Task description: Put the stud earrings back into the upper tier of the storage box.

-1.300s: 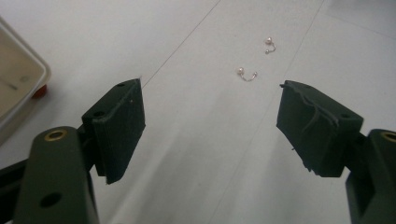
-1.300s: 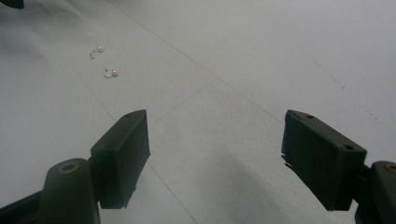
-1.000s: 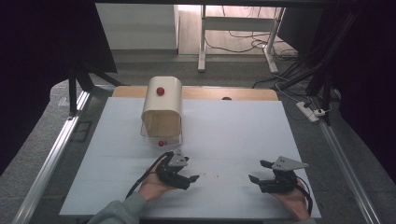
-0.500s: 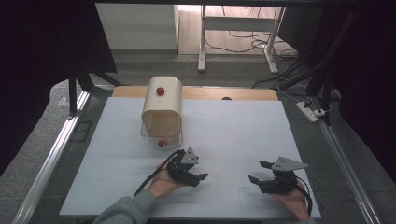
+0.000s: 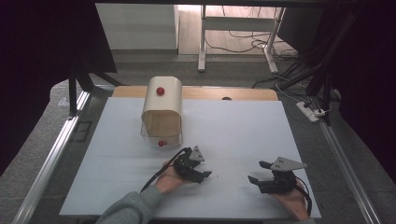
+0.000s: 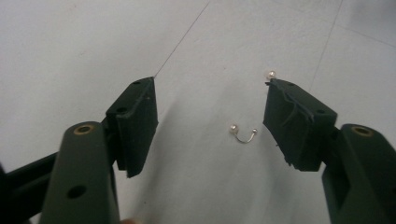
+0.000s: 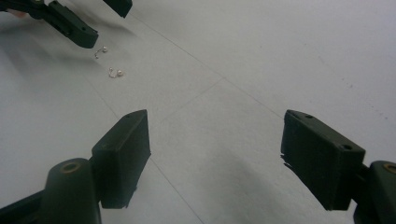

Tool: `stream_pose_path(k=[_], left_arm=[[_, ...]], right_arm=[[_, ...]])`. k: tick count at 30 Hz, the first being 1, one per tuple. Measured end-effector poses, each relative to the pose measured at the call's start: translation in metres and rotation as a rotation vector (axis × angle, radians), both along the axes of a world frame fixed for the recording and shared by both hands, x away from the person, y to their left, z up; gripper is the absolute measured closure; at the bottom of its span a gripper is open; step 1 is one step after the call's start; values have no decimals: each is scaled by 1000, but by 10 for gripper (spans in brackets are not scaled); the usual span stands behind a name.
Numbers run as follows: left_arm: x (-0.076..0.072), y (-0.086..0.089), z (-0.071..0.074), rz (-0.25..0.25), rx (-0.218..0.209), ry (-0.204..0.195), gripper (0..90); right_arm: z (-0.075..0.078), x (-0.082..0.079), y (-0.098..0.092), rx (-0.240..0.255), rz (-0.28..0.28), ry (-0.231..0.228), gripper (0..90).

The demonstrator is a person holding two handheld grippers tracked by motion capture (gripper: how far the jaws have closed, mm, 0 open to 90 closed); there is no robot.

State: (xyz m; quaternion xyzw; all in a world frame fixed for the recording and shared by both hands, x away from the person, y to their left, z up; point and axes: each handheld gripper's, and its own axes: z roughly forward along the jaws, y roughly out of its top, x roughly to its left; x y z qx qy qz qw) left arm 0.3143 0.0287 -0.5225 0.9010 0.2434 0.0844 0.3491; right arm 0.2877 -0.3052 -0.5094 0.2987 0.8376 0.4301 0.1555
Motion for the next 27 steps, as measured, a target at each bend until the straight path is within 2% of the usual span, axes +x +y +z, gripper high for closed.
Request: stream_pose_path(k=[19,24,27], left_arm=[[2,-4,-6,-51,44,23,574],[0,-4,-5,-58,46,28,673],[-3,-5,-5,-65,48,32,760]], right_arm=[[0,0,1,-14,-6,-6,233],[0,-1,0,-18,-2,-5,235],[0,-3,0,-19,-3,-7,235]])
